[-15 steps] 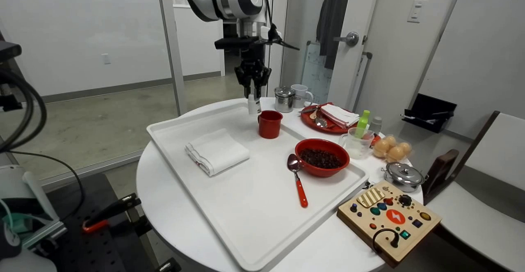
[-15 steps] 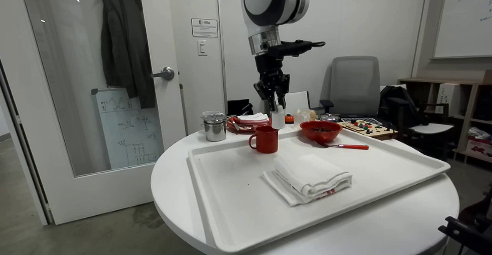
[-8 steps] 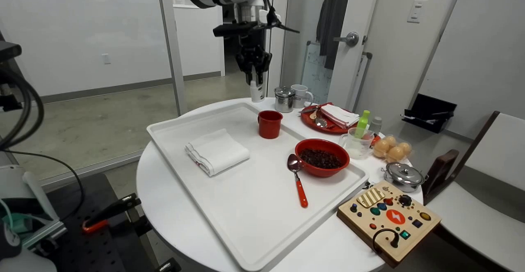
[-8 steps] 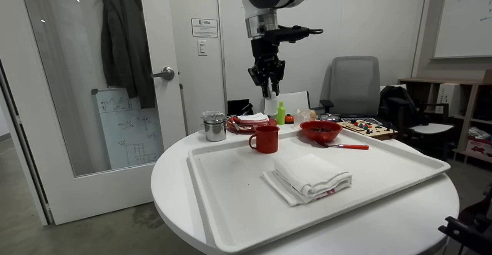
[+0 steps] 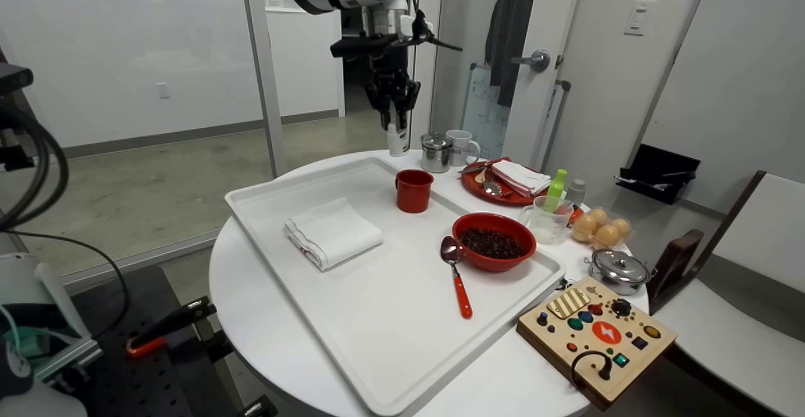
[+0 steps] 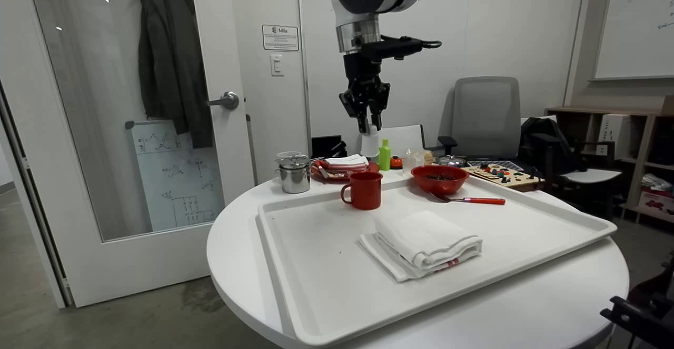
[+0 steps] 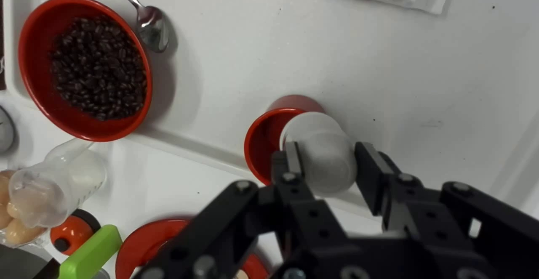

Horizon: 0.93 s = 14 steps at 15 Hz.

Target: Place the salt shaker in the reg mug

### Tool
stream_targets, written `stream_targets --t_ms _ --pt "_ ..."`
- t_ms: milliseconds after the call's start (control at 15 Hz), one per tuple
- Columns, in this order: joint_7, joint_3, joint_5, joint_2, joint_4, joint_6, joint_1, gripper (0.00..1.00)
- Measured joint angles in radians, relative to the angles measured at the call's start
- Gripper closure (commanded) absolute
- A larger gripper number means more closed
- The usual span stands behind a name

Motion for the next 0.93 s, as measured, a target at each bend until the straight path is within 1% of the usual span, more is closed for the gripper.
stream_targets --t_ms 533,933 --pt "-0.003 -0.023 0.0 0.161 0.173 -0.022 0.009 0.85" --pt "-0.01 -0.048 0.0 0.247 0.248 -0.049 0.009 0.85"
